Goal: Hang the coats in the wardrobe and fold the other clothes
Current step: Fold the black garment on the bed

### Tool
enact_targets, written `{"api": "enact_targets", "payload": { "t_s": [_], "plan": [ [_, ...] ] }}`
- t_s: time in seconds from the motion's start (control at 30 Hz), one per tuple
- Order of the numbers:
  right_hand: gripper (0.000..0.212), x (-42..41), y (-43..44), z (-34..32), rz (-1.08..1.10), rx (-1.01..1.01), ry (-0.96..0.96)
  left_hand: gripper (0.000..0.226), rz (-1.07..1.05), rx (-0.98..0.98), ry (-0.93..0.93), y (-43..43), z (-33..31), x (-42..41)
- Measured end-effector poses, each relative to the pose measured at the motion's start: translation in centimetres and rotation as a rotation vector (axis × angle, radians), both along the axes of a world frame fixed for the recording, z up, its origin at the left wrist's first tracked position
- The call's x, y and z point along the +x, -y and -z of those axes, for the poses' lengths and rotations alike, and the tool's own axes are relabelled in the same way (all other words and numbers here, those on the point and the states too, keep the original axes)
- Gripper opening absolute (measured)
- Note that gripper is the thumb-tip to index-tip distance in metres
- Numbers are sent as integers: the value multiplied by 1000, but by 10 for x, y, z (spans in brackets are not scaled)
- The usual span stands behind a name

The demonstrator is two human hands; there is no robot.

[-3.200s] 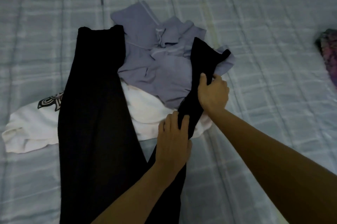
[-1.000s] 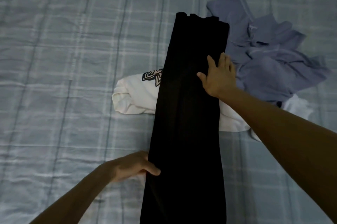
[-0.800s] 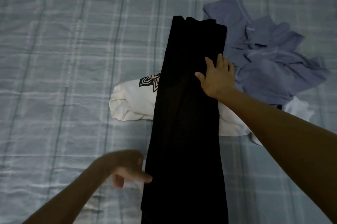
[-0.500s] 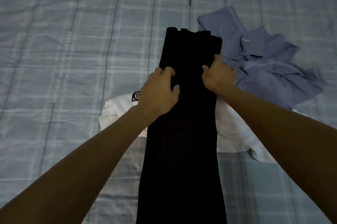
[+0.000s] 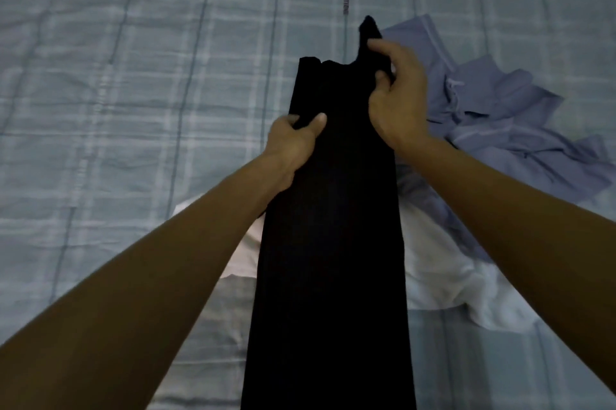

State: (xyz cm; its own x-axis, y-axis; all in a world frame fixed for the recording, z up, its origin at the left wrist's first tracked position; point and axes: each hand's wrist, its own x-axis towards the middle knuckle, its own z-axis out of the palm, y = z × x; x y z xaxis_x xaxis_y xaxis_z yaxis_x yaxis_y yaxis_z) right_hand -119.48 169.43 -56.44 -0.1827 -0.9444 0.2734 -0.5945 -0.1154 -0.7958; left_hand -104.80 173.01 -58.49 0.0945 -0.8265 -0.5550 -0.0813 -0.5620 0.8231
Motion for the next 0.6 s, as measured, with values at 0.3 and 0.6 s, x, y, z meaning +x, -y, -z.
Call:
{"api": "enact_targets", "payload": {
  "t_s": [0.3, 0.6],
  "plan": [
    [44, 21, -43, 16, -61, 90, -294, 38, 236, -621, 826, -44, 15, 2],
    [45, 54, -240, 33, -370, 226, -491, 52, 647, -702, 878, -194, 32, 35]
  ]
}}
